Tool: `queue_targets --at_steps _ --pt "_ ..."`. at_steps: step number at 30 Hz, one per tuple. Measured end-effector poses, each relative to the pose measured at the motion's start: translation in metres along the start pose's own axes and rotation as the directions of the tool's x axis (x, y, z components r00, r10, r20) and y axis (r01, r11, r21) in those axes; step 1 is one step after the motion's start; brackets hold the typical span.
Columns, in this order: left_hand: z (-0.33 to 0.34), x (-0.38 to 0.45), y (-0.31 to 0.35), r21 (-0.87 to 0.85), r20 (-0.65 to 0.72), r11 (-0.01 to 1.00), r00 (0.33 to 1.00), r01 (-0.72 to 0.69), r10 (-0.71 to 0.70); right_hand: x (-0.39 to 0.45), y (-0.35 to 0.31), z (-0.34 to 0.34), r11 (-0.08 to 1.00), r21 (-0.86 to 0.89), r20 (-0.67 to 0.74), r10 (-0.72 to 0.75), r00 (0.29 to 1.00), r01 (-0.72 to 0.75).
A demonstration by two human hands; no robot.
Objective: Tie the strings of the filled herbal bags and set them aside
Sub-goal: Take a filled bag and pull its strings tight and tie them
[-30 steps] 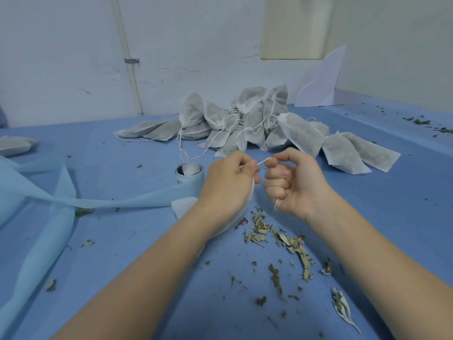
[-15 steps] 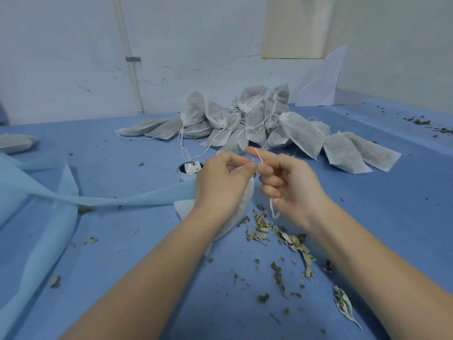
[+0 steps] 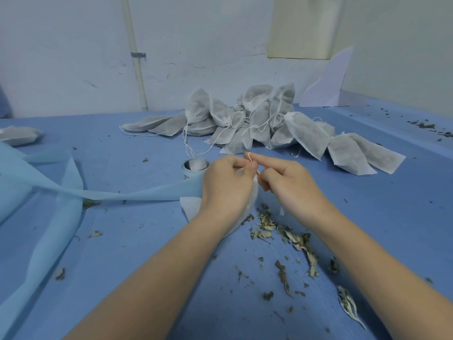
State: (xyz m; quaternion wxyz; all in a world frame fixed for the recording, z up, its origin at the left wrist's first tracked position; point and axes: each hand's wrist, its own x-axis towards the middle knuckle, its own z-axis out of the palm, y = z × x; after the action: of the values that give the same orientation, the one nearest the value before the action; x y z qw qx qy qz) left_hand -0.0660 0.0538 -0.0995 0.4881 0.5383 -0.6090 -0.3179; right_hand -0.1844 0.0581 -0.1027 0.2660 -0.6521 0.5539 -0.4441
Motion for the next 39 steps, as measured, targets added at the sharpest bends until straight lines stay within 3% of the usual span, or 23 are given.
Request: queue_targets --at_steps 7,13,16,21,25,29,32,39 --pt "0.004 0.000 0.000 0.082 -0.026 0.996 0.999 -0.018 0.020 -0.001 -0.001 0.002 0.975 -0.183 -0.090 -0.143 0.986 0.125" --pt "0.002 0.001 -0.002 -0.031 -0.018 0.999 1.000 0.016 -0.017 0.003 0.004 -0.007 0.996 -0.085 -0.067 -0.020 0.998 0.014" --pt "0.001 -0.001 -0.002 -0.144 0.004 0.989 0.999 0.035 -0.034 0.005 0.008 -0.015 0.996 0.015 0.037 0.086 0.996 -0.086" --pt "-0.001 -0.007 0.001 -0.246 0.052 0.969 0.998 -0.007 0.020 0.006 0.008 -0.021 0.992 0.085 0.091 0.089 0.992 -0.097" --pt "0.000 -0.011 0.001 -0.173 0.082 0.983 0.993 -0.066 0.081 0.005 0.005 -0.024 0.969 0.205 0.127 0.114 0.985 -0.139" --pt "0.006 -0.011 -0.003 0.171 0.019 0.957 0.972 -0.233 0.233 0.007 0.005 -0.028 0.881 0.387 0.178 0.218 0.960 -0.272" --pt "0.010 -0.010 -0.006 0.282 -0.036 0.927 0.962 -0.249 0.270 0.010 0.008 -0.031 0.825 0.478 0.206 0.226 0.952 -0.300" --pt "0.011 -0.009 -0.007 0.227 -0.117 0.957 0.971 -0.180 0.211 0.005 0.006 -0.024 0.937 0.309 0.099 0.142 0.985 -0.166"
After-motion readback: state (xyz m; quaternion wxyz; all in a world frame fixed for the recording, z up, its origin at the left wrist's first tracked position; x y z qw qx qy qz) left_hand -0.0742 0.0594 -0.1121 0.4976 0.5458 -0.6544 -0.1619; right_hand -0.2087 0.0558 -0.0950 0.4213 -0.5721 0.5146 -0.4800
